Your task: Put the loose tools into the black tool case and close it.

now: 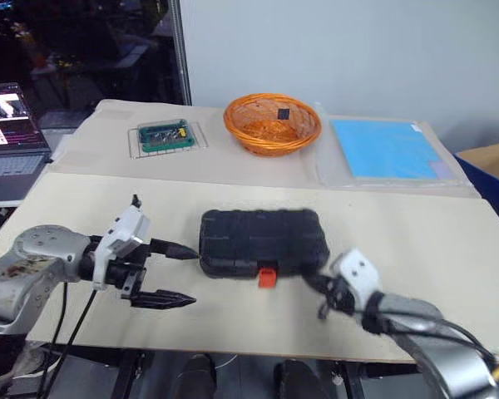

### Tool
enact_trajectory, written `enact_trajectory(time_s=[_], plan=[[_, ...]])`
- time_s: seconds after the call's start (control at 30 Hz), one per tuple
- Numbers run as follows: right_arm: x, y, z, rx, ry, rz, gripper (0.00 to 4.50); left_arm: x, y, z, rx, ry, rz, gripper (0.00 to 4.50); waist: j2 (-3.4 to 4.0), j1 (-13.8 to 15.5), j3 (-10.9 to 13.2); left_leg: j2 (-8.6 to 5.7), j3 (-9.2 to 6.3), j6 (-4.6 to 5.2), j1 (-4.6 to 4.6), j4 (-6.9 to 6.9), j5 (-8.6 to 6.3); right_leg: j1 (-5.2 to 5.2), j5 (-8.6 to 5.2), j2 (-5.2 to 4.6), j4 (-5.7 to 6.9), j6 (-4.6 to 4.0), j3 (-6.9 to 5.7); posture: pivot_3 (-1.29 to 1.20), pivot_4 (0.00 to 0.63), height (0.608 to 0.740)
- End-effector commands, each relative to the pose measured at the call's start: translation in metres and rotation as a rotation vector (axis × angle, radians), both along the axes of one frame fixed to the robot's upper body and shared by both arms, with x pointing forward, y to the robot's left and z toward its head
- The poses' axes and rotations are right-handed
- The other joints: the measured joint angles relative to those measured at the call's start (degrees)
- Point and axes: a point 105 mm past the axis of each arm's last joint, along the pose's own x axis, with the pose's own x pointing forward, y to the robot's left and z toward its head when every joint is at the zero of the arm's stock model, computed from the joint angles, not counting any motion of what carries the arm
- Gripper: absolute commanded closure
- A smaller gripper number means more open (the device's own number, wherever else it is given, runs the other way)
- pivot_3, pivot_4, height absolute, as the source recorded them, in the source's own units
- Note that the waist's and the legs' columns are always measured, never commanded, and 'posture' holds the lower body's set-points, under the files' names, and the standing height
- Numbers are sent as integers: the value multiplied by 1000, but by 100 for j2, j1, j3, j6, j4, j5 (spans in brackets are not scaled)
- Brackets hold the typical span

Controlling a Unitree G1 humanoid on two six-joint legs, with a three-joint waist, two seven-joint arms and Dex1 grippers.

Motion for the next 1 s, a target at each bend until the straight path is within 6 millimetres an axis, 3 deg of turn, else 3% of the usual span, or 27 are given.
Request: enact_trajectory(time_s=[0.03, 0.1, 0.17, 0.23, 0.27, 0.43, 0.53, 0.6, 0.77, 1.0], plan=[[42, -2, 14, -26, -97, -127, 4500, 8, -10, 3, -15, -58, 49, 79, 1, 11, 0, 1, 0, 14, 6, 0, 9, 2, 0, 1, 1, 1, 0, 0, 150, 740], [71, 2, 17, -41, -132, -158, 4500, 19, -17, 1, -25, -89, 108, 79, 1, 0, 1, 5, -1, 16, 7, -2, 10, 2, 0, 8, 1, 1, -1, 0, 150, 740], [88, 8, 17, -39, -129, -149, 4500, 27, -23, 0, -42, -99, 150, 79, 0, -3, 1, 6, 0, 21, 11, -1, 13, 5, 4, 12, 4, 1, 3, 0, 150, 740], [93, 10, 16, -26, -101, -129, 4500, 38, -28, -1, -39, -124, 195, 79, 1, 34, 1, 9, -4, 26, 7, 0, 16, 6, 10, 22, 3, 3, 8, 0, 150, 740], [93, 7, 18, -21, -97, -128, 4209, 42, -31, -1, -43, -126, 208, 16, 1, 47, 1, 9, -10, 27, 1, -1, 17, 8, 13, 29, 3, 5, 10, 0, 150, 740], [58, -12, 19, -72, -22, -55, 2661, 52, -39, -7, -19, -132, 221, 0, 3, 115, 0, 8, -19, 37, -36, -2, 9, -11, 39, 39, 0, 16, 12, 0, 150, 740], [13, -24, 14, -116, 114, 5, 1686, 55, -44, -7, -28, -121, 194, 0, 4, 176, -1, 7, -24, 41, -42, -1, -10, -9, 23, 40, -2, 18, 10, 0, 150, 740], [-5, -29, 13, -127, 167, 17, 987, 56, -47, -9, -23, -114, 174, 0, 2, 184, -1, 7, -32, 40, -43, 0, -15, -5, 17, 44, -3, 16, 7, 0, 150, 740], [-18, -30, 24, -65, 149, -17, 987, 59, -53, -15, -10, -91, 131, 0, 7, 75, -1, 8, -35, 38, -38, 11, -14, -7, 15, 47, 0, 14, 13, 0, 150, 740], [-17, -2, 20, 94, 148, -39, 987, 67, -51, -57, 156, 21, 123, 0, 16, 59, -8, 7, -47, 37, -24, 17, -12, 12, -8, 48, 1, 28, 12, 0, 150, 740]])
